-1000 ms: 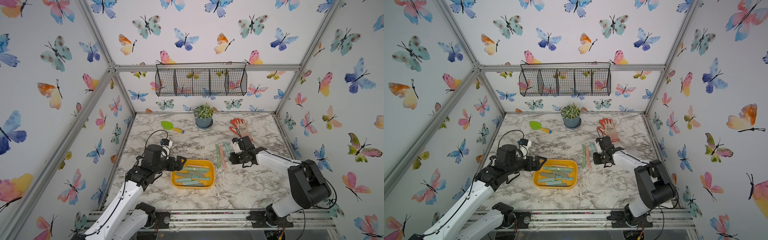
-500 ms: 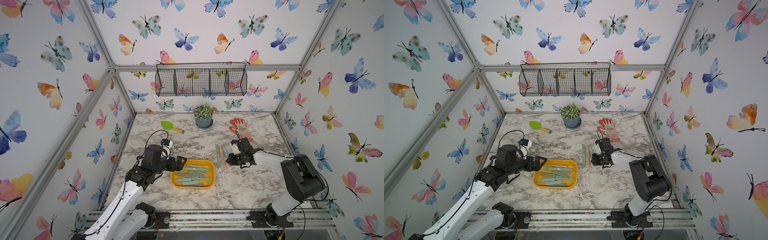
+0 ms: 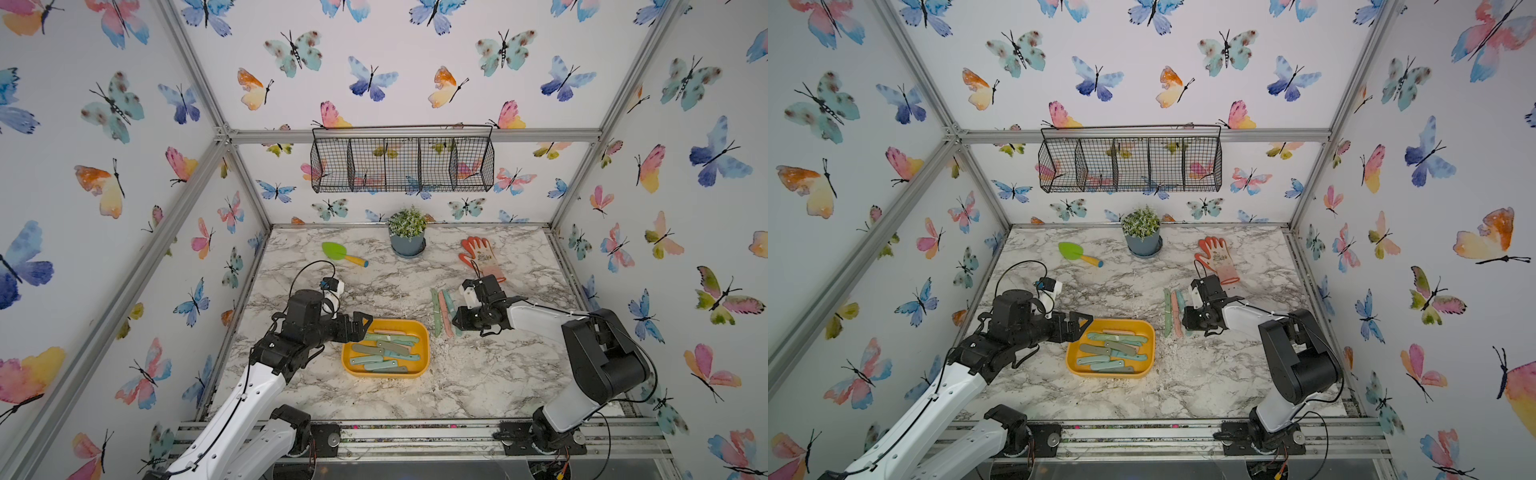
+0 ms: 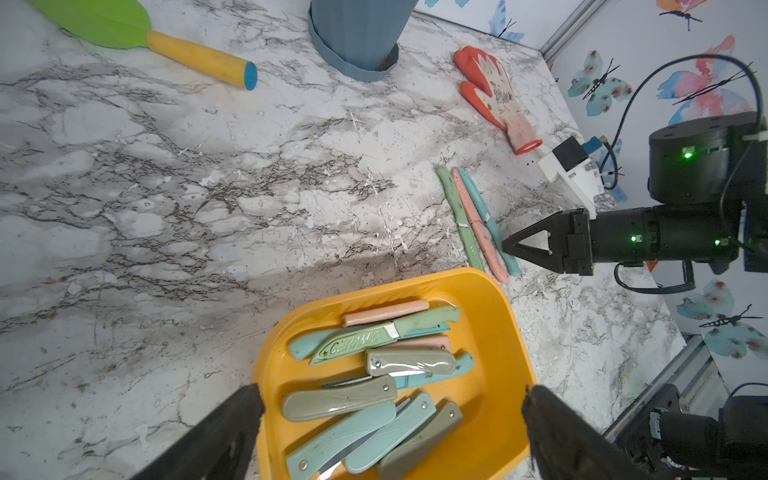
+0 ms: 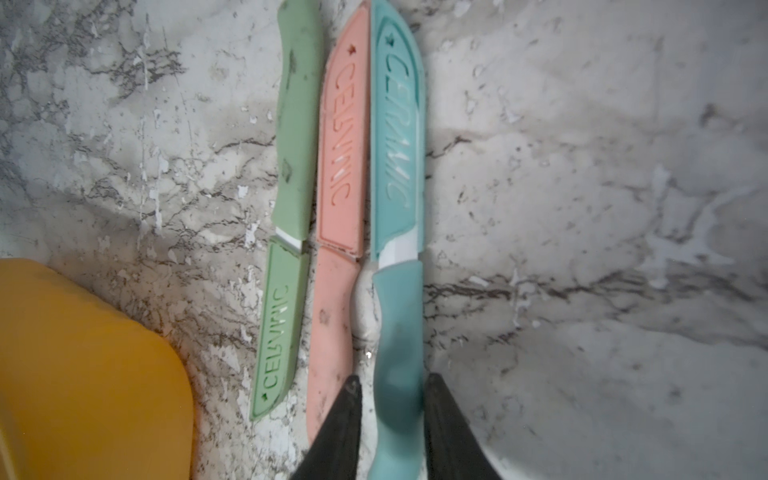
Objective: Take the fruit knife out of the storage box
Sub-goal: Place the fruit knife at the center of the board.
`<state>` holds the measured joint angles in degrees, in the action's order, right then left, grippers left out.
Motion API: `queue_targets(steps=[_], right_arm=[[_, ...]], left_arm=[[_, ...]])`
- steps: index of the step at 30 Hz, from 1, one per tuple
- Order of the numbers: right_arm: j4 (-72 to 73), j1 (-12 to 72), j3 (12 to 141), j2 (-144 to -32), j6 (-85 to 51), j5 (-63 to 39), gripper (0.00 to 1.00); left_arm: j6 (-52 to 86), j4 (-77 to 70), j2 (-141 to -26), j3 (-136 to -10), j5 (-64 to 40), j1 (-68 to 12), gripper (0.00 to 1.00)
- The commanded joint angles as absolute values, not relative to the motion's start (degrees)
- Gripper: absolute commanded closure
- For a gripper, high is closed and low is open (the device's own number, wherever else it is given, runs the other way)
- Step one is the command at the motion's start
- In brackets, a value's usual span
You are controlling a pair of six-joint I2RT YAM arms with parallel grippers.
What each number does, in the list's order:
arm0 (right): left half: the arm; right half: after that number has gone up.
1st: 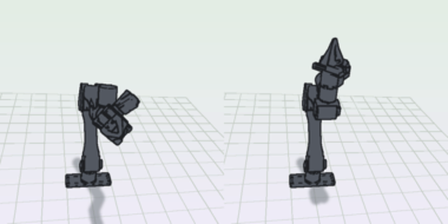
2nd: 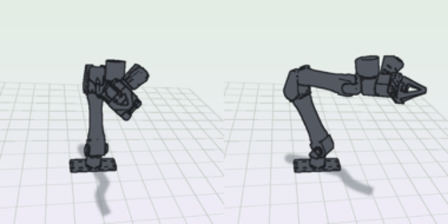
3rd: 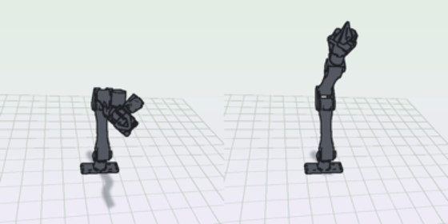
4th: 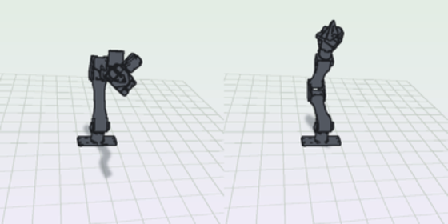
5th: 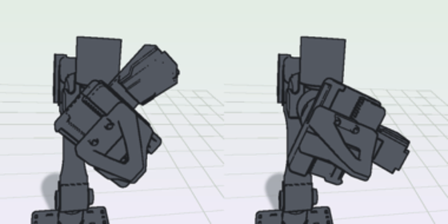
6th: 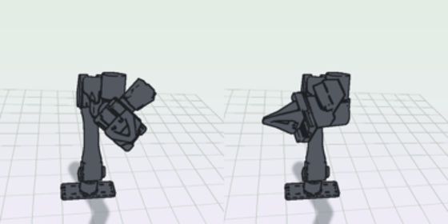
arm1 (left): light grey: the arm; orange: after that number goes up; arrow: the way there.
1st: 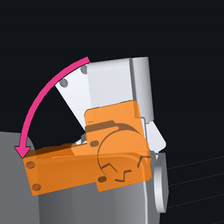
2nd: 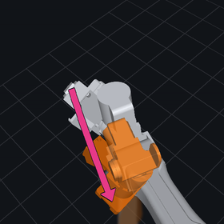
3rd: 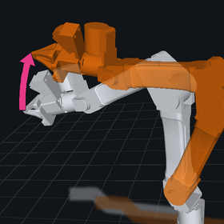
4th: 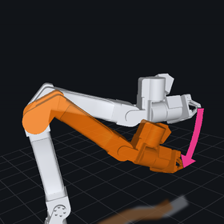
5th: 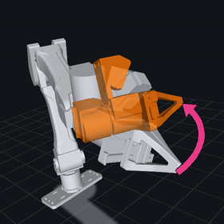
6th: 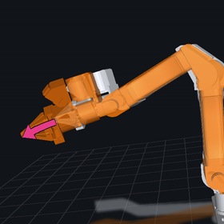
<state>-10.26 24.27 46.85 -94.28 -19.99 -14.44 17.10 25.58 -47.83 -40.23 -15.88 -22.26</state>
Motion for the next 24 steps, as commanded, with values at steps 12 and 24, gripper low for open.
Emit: queue_targets(steps=[12, 24], right_arm=[[-6.4, 25.8, 45.9, -79.3, -13.3, -15.3, 0.65], [-8.8, 43.9, 54.7, -84.5, 7.7, -23.7, 0.57]], left_arm=[[17.6, 26.8, -46.0, -41.4, -9.2, -22.4, 0.02], [20.7, 28.0, -43.3, -41.8, 3.9, -20.7, 0.02]])
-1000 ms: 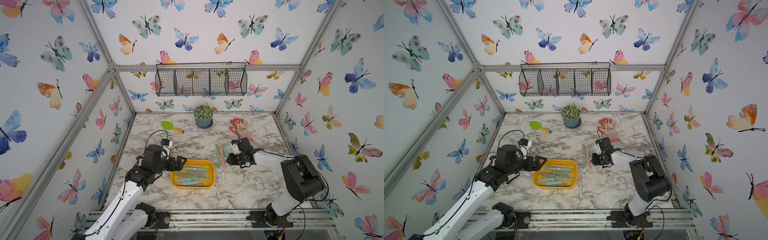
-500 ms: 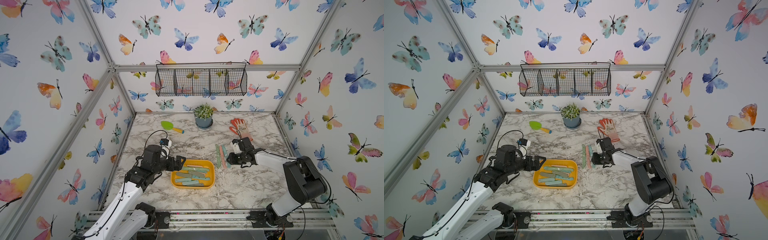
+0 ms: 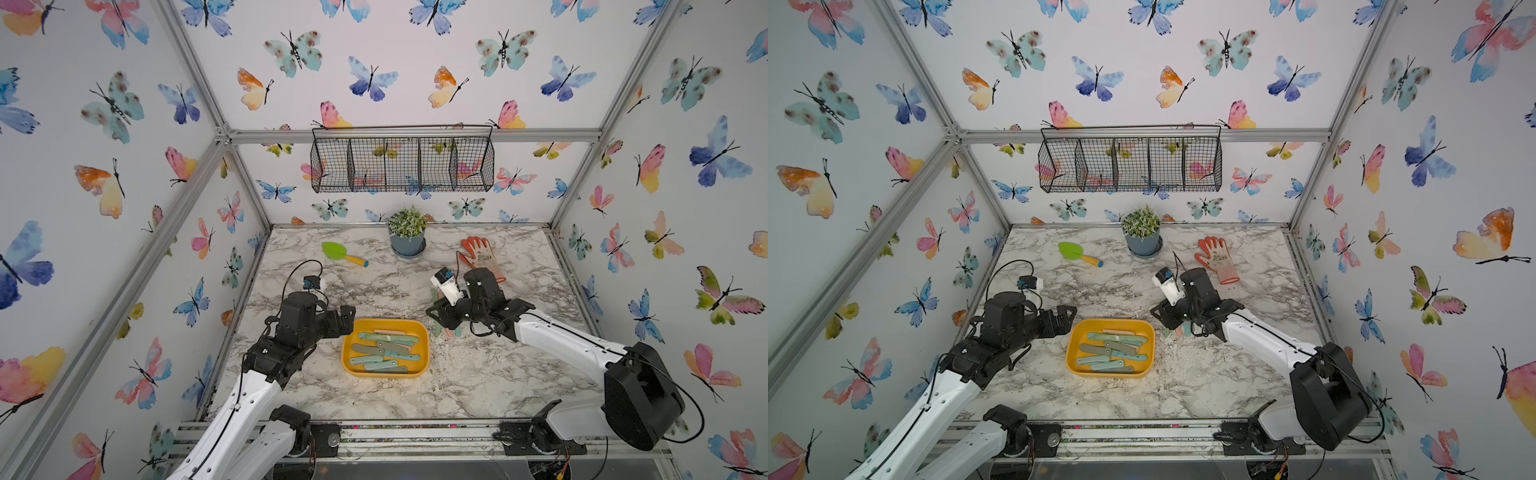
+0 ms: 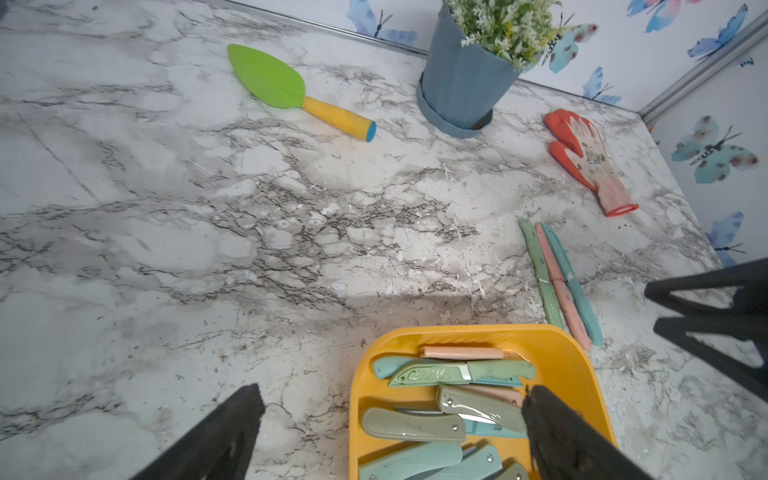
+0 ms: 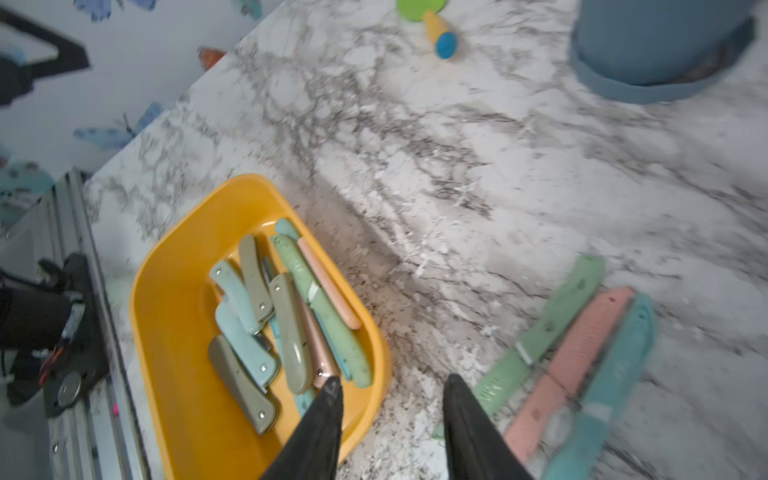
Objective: Take the fruit knife out of the storage box
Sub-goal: Place the fruit knife at the center of the board.
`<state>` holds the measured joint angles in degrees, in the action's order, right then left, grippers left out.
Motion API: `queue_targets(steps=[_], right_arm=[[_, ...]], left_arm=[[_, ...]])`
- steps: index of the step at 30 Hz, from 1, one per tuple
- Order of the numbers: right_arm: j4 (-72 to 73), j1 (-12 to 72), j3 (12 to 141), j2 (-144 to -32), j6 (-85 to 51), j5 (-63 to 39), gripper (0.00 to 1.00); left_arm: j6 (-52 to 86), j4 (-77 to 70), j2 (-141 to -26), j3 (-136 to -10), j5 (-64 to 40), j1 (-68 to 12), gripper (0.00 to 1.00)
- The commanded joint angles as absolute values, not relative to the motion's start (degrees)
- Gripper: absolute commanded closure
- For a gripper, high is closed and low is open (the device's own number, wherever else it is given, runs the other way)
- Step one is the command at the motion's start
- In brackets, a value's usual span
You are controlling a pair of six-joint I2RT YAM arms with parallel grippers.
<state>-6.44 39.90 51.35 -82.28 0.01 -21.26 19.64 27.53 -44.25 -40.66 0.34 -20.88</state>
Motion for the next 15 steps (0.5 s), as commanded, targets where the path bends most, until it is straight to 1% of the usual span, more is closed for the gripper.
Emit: queue_targets(steps=[1, 8, 11, 15], right_arm=[[-10.0, 45.7, 56.3, -86.1, 8.8, -22.9, 0.57], [-19.9, 53.6, 67.0, -99.0, 13.2, -17.6, 0.54], [-23.7, 55.6, 70.7, -104.2, 13.7, -14.4, 0.52], [-25.3, 56.6, 72.5, -107.9, 13.4, -12.1, 0.52]], left_arm=[[20.8, 27.9, -43.2, -41.7, 4.0, -20.6, 0.02], [20.9, 28.4, -43.0, -41.8, 4.9, -20.5, 0.02], [20.9, 28.6, -42.6, -41.9, 5.4, -20.5, 0.02], [20.9, 28.6, -42.0, -41.8, 5.9, -20.5, 0.02]])
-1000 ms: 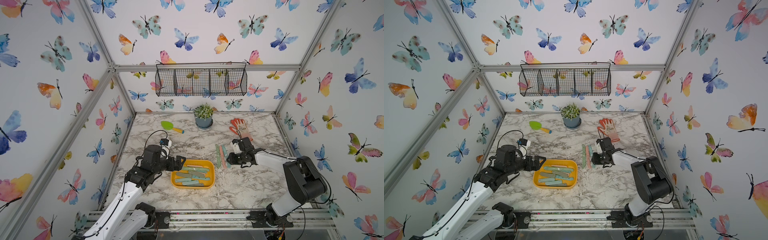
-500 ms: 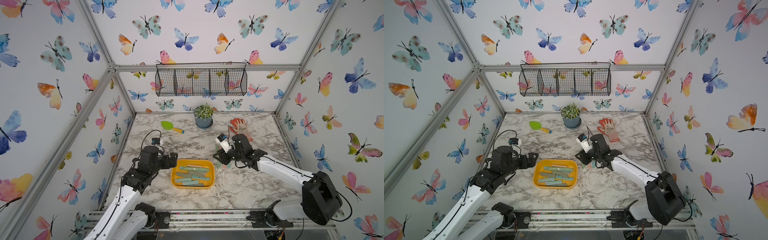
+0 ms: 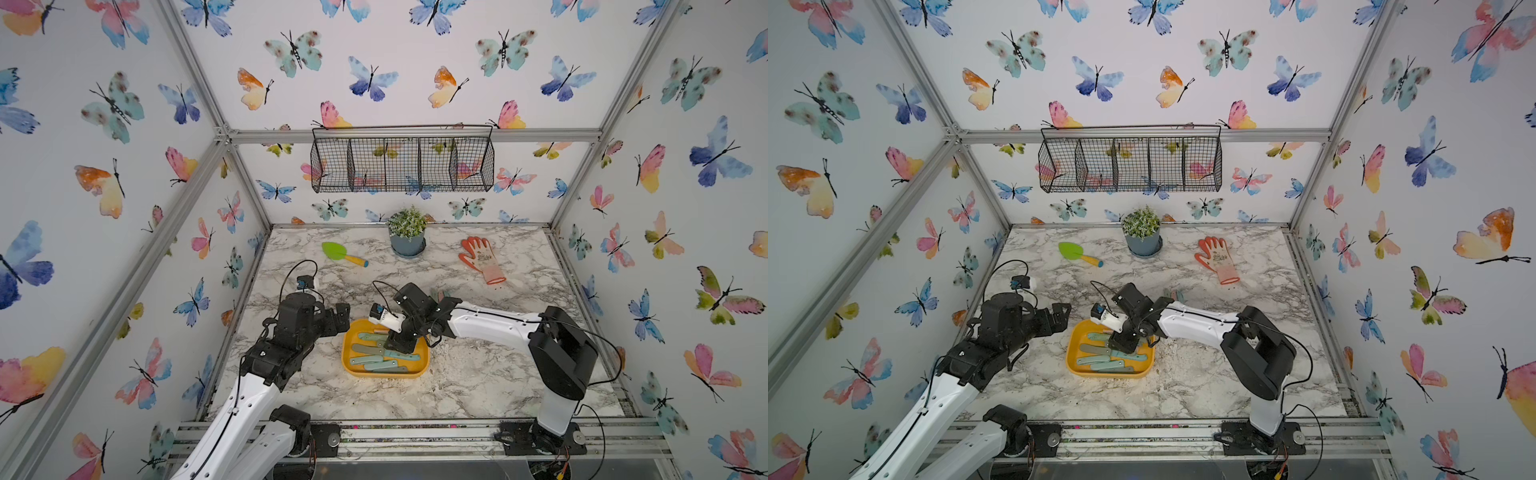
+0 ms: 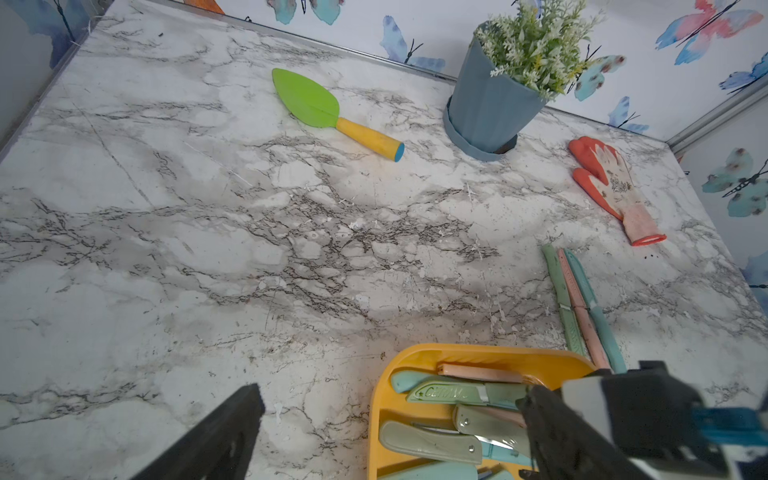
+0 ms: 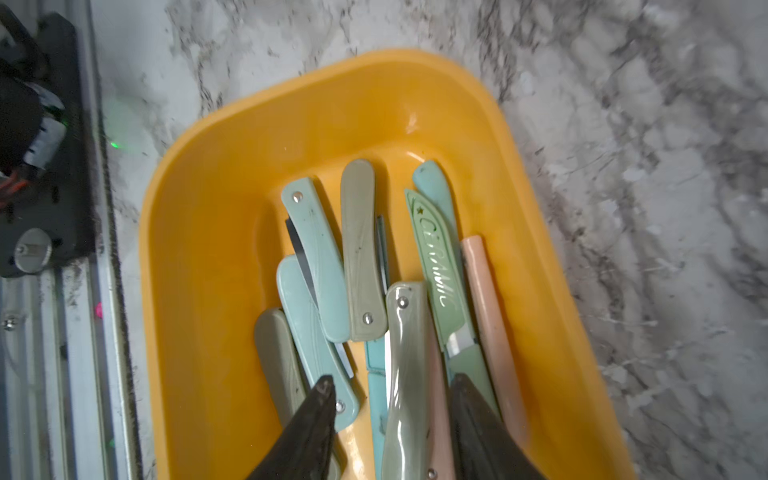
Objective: Take the fruit knife out of the storage box
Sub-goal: Pick up the fruit knife from the storage box.
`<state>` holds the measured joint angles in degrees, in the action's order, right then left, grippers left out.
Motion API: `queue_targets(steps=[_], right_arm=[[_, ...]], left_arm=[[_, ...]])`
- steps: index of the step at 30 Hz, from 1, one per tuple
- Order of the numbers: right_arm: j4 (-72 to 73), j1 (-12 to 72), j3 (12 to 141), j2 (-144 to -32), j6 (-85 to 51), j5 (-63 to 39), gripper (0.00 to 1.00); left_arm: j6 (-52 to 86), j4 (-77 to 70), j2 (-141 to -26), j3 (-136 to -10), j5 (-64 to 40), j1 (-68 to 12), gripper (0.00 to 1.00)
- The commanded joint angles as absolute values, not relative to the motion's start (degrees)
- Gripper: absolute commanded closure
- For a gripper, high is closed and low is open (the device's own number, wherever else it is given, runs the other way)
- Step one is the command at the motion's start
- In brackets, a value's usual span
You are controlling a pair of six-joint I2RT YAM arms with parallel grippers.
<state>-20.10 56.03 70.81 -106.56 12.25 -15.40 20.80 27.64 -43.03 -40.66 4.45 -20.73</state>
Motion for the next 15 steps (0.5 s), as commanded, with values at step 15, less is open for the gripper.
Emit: queue_targets(steps=[15], right_arm=[[-31.2, 58.6, 78.0, -114.8, 13.6, -4.6, 0.53]], left_arm=[[21.1, 28.6, -41.2, -41.8, 5.8, -20.4, 0.02]])
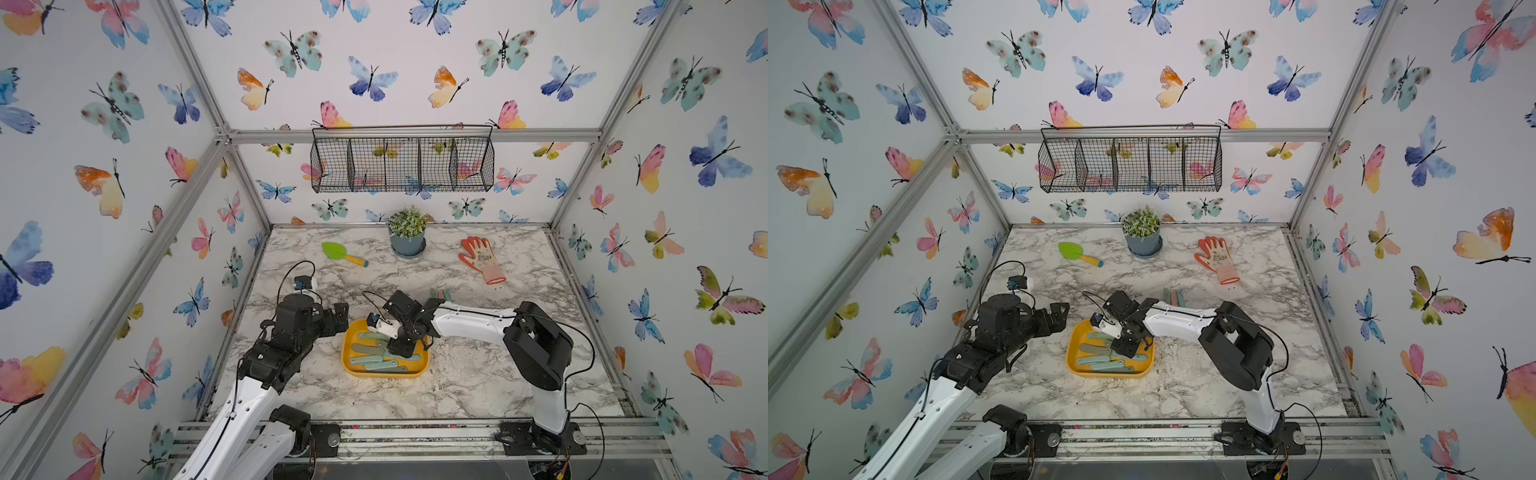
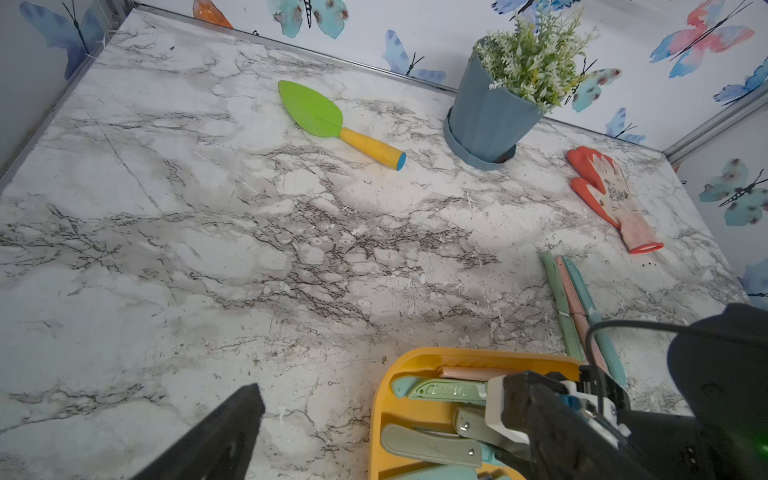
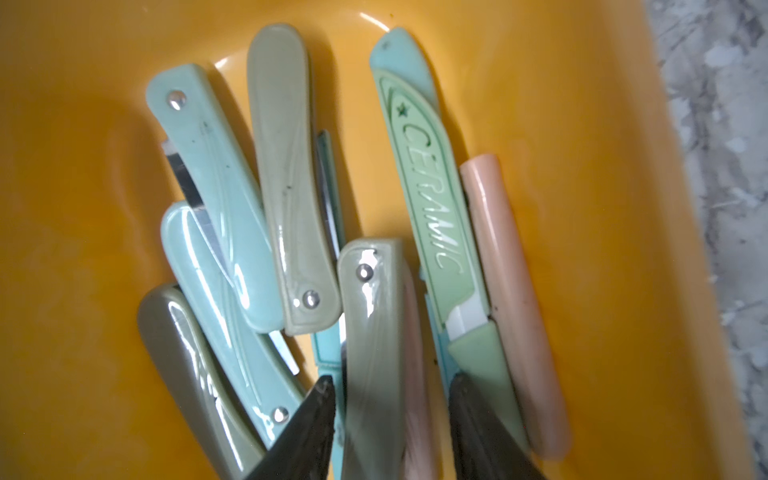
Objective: Take the fruit knife out of the storage box
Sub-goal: Pick up the fruit knife from the storage box.
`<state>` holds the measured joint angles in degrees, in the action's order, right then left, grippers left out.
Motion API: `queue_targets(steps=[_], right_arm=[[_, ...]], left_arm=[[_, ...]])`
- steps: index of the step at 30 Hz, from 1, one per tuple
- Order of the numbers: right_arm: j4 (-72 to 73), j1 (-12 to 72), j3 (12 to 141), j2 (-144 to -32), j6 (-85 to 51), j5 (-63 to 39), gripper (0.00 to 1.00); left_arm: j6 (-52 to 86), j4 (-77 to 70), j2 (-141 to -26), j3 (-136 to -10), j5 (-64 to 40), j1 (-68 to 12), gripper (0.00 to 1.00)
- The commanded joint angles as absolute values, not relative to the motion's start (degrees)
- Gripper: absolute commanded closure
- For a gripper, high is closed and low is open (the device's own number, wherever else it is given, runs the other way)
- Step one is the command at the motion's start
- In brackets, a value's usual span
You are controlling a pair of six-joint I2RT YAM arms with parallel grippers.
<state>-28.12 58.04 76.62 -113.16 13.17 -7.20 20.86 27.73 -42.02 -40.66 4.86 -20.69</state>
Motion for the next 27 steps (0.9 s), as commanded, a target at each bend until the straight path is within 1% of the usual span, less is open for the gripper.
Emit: queue_targets(steps=[1, 4, 16, 27], right_arm=[[-31.5, 58.7, 78.3, -115.1, 13.6, -4.5, 0.53], [-31.8, 58.9, 78.7, -115.4, 13.6, -4.2, 0.55], [-32.0, 59.1, 79.3, -114.4, 13.0, -3.3, 0.71], [-29.5, 59.2, 78.2, -108.4, 10.5, -4.0, 0.77]], left_arm=[[21.1, 28.6, -41.2, -41.8, 5.8, -20.5, 0.02], [21.1, 28.5, -41.2, -41.8, 5.8, -20.5, 0.02], [21.2, 28.5, -41.4, -41.7, 5.6, -20.5, 0.01], [21.1, 28.4, -40.9, -41.4, 5.2, -20.4, 0.02]])
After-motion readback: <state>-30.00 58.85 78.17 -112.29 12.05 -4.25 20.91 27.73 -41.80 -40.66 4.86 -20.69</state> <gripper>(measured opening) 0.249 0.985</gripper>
